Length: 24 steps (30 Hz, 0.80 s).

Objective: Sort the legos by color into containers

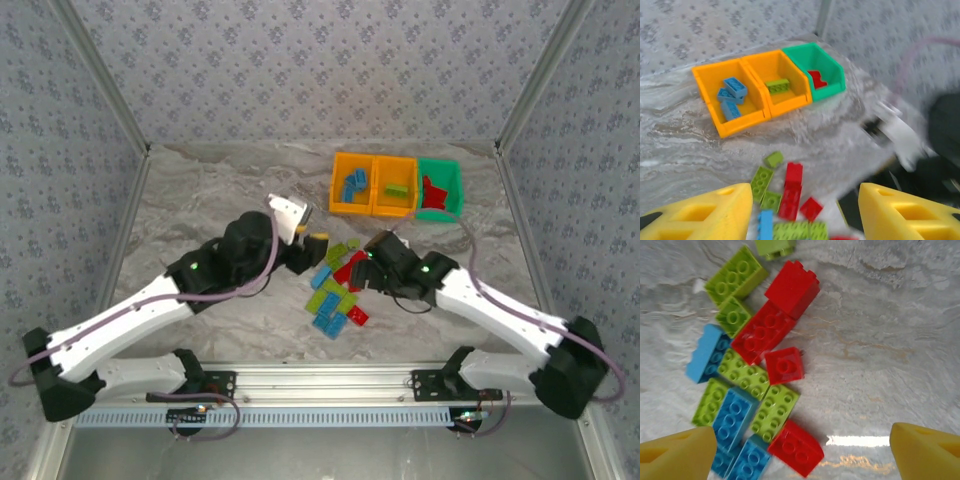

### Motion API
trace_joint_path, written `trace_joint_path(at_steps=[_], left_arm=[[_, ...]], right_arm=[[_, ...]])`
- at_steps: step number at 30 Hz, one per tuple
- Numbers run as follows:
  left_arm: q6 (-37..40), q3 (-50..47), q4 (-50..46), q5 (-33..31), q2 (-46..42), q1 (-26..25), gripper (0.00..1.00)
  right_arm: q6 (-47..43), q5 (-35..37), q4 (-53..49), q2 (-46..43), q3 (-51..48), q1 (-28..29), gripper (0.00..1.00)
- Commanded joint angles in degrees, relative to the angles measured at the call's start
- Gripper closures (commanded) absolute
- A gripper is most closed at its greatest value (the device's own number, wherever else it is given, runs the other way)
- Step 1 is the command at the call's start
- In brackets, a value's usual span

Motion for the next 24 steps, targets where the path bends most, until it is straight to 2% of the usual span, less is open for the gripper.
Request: trace_joint_path(at_steps=[1,2,6,9,12,19,21,24], left_arm=[[10.17,-3.46,-12.75,7.78,-3.31,-0.76,0.40],[11.27,-4.25,-14.71,9.67,-4.40,-1.04,0.40],[11.99,-6.50,-19.42,10.32,-6.23,-2.69,0.38],[12.41,-7.80,-18.91,10.79,-6.73,-3.25,0.34],[12.71,-8.72,-16.63,11.25,-7.05,-3.34,0.25],[9.61,-13.03,-10.35,14.14,-8.25,-3.28,0.04],[8.97,-14.14,-9.29,14.12,-8.66,-3.28,0.01],[8.55,-14.64,-8.20,13.85,-9.10,-3.37,0.01]], right_arm=[[0.69,-2.47,7.16,7.48,3.62,-2.66,0.11],[1.17,-3.24,8.08,10.40,4.52,-3.95,0.12],[1.99,-0.41,11.04,19.18,7.59,-6.82,0.20],[2.90,0.34,12.83,24.36,9.51,-7.90,0.28],[3.35,0.36,13.14,28.48,11.40,-8.91,0.33],[2.73,-1.10,14.17,32.96,11.84,-10.01,0.41],[3.45,-1.24,14.98,32.76,10.16,-10.08,0.47],[4.44,-0.62,16.08,30.82,7.15,-10.13,0.52]])
